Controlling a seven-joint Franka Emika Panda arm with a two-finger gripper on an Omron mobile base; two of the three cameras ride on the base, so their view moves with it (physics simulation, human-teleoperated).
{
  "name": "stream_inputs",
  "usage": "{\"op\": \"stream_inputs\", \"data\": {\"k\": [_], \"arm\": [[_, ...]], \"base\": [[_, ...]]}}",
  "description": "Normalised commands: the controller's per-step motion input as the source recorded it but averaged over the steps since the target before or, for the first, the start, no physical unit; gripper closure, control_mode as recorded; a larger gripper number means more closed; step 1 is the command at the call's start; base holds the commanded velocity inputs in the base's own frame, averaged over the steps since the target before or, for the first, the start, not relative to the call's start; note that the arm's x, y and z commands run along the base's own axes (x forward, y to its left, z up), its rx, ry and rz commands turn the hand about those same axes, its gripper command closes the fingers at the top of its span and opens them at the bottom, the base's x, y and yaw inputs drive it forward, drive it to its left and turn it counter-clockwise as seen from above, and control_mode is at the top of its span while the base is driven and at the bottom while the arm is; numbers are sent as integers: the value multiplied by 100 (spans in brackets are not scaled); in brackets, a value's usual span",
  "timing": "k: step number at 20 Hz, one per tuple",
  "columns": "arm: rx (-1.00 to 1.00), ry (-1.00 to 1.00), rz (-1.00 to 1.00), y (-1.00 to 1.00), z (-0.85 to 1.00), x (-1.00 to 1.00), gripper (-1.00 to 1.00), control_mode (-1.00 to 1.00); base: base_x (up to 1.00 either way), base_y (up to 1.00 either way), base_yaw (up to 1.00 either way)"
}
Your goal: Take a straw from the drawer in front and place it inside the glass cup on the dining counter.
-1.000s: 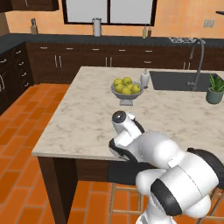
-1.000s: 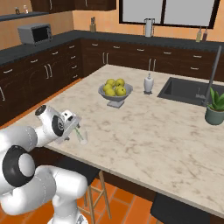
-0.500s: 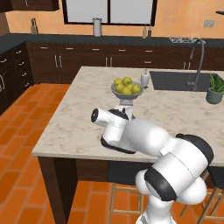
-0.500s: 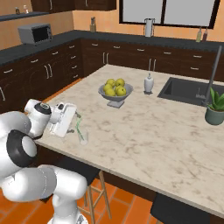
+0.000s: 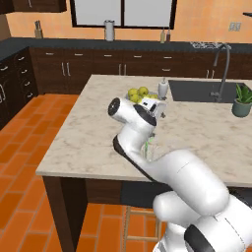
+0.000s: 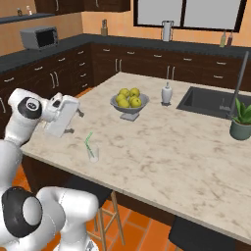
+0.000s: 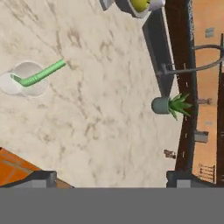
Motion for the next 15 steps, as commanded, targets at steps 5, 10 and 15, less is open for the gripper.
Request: {"op": "stream_inputs", "data": {"k": [5, 10, 15], "arm": [[58, -12, 0, -99, 57, -100, -100, -100], [58, -1, -5, -91, 1, -100, -100, -100], [39, -3, -6, -37, -24, -100, -100, -100]], "base": [[0, 0, 0], [0, 0, 0], [0, 0, 0]]}}
